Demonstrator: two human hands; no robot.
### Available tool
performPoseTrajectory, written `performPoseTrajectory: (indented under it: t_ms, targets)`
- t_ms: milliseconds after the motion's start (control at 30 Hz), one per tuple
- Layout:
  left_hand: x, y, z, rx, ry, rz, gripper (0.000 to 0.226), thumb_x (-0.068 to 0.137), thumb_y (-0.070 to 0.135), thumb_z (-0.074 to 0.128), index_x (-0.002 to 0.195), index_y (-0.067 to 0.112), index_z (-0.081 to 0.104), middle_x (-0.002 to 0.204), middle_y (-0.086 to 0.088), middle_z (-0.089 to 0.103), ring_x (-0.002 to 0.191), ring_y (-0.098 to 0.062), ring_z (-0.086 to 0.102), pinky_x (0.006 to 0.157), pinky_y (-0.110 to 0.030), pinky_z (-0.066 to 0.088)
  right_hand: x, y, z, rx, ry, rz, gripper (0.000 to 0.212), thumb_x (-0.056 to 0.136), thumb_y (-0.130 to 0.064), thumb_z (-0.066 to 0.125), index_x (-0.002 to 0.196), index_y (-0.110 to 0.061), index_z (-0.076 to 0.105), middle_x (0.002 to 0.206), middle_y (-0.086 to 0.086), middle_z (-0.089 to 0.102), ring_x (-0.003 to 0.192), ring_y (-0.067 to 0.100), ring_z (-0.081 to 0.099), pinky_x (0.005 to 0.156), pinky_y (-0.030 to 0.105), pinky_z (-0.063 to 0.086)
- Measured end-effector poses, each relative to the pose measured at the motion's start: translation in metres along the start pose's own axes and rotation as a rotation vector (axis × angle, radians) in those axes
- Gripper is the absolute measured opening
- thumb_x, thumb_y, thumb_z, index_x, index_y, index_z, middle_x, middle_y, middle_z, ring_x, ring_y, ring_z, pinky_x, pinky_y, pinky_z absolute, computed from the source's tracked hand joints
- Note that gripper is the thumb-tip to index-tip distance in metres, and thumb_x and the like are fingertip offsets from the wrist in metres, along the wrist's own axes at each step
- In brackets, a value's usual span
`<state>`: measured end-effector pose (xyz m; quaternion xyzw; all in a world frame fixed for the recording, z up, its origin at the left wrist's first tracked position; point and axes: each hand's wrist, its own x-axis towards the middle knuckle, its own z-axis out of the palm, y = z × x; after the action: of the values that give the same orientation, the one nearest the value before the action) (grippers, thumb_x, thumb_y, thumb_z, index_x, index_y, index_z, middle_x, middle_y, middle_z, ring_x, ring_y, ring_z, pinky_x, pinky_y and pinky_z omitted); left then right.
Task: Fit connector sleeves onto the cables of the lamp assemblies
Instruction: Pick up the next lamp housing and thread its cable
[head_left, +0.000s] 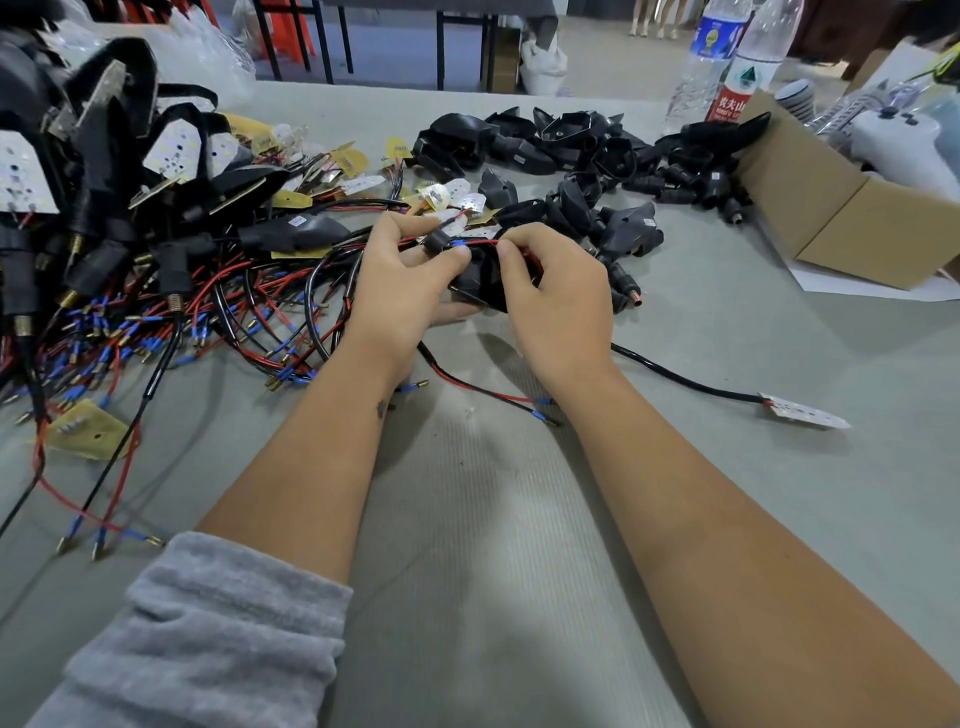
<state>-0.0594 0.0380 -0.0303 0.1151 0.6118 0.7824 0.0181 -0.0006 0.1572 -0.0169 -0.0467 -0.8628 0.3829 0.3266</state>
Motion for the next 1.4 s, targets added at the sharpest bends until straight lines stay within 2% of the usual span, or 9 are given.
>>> performPoseTrajectory:
  t_ms: [100, 200, 333, 567, 700, 900, 1000, 1200, 1400]
  targets:
    - [-0.001, 0.005, 0.001, -0.117, -0.016, -0.052, 0.011, 0.090, 0.011, 0.060, 0.098, 0.016, 0.054, 0.106, -0.012, 0.061, 0.088, -0.020, 0.071, 0.066, -0.043, 0.060, -0.001, 0.000, 0.001, -0.064, -0.028, -0.016, 0.020, 0.098, -0.025, 0.051, 0.098, -0.016, 0.069, 0.092, -0.002, 0.065, 0.088, 0.015, 0.057, 0.078, 0.039, 0.046]
    - [-0.001, 0.008, 0.001, -0.301, -0.067, -0.096, 0.008, 0.097, 0.011, 0.047, 0.093, 0.014, 0.054, 0.096, -0.010, 0.061, 0.082, -0.020, 0.072, 0.063, -0.042, 0.058, -0.002, -0.001, 0.001, -0.128, -0.051, -0.032, 0.019, 0.098, -0.027, 0.053, 0.099, -0.021, 0.071, 0.092, -0.002, 0.061, 0.087, 0.014, 0.055, 0.074, 0.038, 0.046]
    - [0.001, 0.008, 0.000, -0.417, -0.106, -0.153, 0.020, 0.101, 0.008, 0.043, 0.120, 0.011, 0.049, 0.097, -0.008, 0.068, 0.088, -0.021, 0.071, 0.069, -0.043, 0.058, -0.001, -0.001, 0.002, -0.141, -0.058, -0.035, 0.020, 0.098, -0.030, 0.053, 0.103, -0.027, 0.072, 0.086, -0.005, 0.053, 0.084, 0.012, 0.052, 0.066, 0.034, 0.043]
    - [-0.001, 0.008, 0.003, -0.303, -0.249, -0.226, 0.025, 0.101, 0.014, 0.042, 0.116, 0.011, 0.063, 0.095, -0.003, 0.073, 0.091, -0.014, 0.070, 0.071, -0.034, 0.058, 0.000, 0.001, 0.002, -0.128, 0.003, -0.063, 0.017, 0.096, -0.032, 0.056, 0.101, -0.029, 0.072, 0.082, -0.008, 0.046, 0.080, 0.012, 0.052, 0.060, 0.031, 0.036]
    - [-0.002, 0.008, 0.002, -0.284, -0.269, -0.197, 0.027, 0.103, 0.018, 0.041, 0.115, 0.019, 0.065, 0.098, -0.003, 0.069, 0.092, -0.014, 0.069, 0.073, -0.036, 0.057, 0.000, 0.001, 0.003, -0.139, -0.014, -0.108, 0.017, 0.095, -0.026, 0.056, 0.103, -0.022, 0.070, 0.091, -0.001, 0.054, 0.088, 0.017, 0.055, 0.065, 0.037, 0.044]
    - [-0.001, 0.005, 0.006, -0.301, -0.112, -0.166, 0.030, 0.106, 0.023, 0.035, 0.099, 0.021, 0.063, 0.094, -0.005, 0.069, 0.090, -0.022, 0.071, 0.067, -0.039, 0.058, 0.003, 0.003, 0.001, -0.256, 0.054, 0.008, 0.013, 0.085, -0.018, 0.056, 0.096, -0.012, 0.052, 0.100, 0.003, 0.050, 0.093, 0.022, 0.047, 0.072, 0.037, 0.043]
    - [0.001, 0.004, 0.007, -0.294, -0.068, -0.173, 0.029, 0.107, 0.023, 0.034, 0.098, 0.021, 0.062, 0.102, -0.009, 0.067, 0.090, -0.023, 0.072, 0.065, -0.039, 0.058, 0.003, 0.004, 0.000, -0.299, -0.030, 0.100, 0.018, 0.082, -0.022, 0.054, 0.095, -0.012, 0.049, 0.098, 0.003, 0.048, 0.091, 0.026, 0.046, 0.076, 0.039, 0.041]
    - [0.003, 0.003, 0.006, -0.334, 0.013, -0.153, 0.031, 0.107, 0.029, 0.029, 0.100, 0.023, 0.058, 0.104, -0.012, 0.068, 0.093, -0.026, 0.072, 0.067, -0.041, 0.059, 0.002, 0.004, -0.003, -0.246, -0.115, 0.143, 0.017, 0.084, -0.030, 0.049, 0.091, -0.014, 0.047, 0.094, 0.000, 0.046, 0.083, 0.027, 0.049, 0.070, 0.039, 0.040]
    - [0.009, 0.004, -0.006, -0.585, 0.171, -0.233, 0.028, 0.106, 0.034, 0.032, 0.103, 0.024, 0.057, 0.098, -0.010, 0.073, 0.095, -0.029, 0.071, 0.068, -0.046, 0.060, 0.003, 0.012, -0.005, -0.430, -0.175, 0.080, 0.005, 0.090, -0.016, 0.039, 0.090, -0.014, 0.043, 0.084, 0.002, 0.050, 0.078, 0.027, 0.048, 0.061, 0.035, 0.028]
